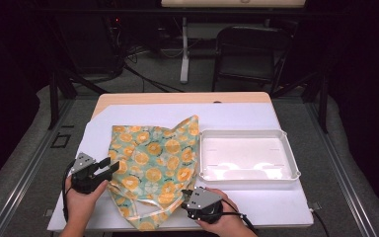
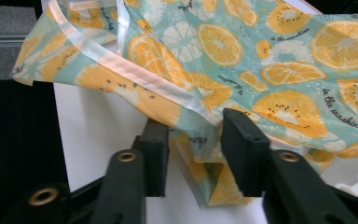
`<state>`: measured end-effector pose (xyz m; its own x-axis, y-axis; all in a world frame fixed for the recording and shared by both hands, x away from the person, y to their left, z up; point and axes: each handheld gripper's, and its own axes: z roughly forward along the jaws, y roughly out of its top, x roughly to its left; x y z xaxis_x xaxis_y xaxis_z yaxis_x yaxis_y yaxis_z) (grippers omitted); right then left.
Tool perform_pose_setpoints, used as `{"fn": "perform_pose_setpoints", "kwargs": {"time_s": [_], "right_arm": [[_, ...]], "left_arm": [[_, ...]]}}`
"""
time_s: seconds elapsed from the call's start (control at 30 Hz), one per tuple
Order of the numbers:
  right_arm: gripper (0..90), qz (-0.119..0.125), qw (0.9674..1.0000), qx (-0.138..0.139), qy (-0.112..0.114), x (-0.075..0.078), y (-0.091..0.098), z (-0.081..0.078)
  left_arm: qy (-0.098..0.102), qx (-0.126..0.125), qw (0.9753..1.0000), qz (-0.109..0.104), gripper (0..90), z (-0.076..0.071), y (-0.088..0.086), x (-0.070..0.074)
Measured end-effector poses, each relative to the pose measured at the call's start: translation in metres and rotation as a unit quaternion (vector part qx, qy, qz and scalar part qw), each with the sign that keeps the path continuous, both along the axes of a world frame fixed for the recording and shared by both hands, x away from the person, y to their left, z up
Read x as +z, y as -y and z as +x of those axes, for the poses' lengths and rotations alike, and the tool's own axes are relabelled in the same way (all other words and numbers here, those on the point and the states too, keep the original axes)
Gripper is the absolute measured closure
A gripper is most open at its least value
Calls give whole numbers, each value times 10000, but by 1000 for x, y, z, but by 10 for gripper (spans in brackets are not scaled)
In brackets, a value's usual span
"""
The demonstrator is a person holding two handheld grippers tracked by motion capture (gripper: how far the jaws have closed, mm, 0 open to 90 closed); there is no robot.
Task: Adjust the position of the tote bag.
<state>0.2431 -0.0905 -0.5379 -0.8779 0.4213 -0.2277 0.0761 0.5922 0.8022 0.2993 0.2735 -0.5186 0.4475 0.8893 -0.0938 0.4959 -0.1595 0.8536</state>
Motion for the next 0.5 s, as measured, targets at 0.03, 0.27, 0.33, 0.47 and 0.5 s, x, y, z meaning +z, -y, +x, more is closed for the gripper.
{"fn": "perform_pose_setpoints", "kwargs": {"time_s": [0.03,0.27,0.33,0.47,0.5], "right_arm": [[687,24,10000,5,-20,0,-1,1],[799,119,9997,59,-190,2,-3,7],[824,206,9994,47,-272,3,-3,10],[853,362,9984,71,-428,5,-3,15],[858,384,9982,62,-454,6,-2,16]], "left_arm": [[2,17,10000,-1,580,-1,-1,0],[33,30,10000,-33,579,-8,-3,3],[51,6,10000,-31,580,-11,-2,3],[57,-47,10000,-24,580,-16,0,5],[78,-57,9999,-52,579,-17,1,5]]}}
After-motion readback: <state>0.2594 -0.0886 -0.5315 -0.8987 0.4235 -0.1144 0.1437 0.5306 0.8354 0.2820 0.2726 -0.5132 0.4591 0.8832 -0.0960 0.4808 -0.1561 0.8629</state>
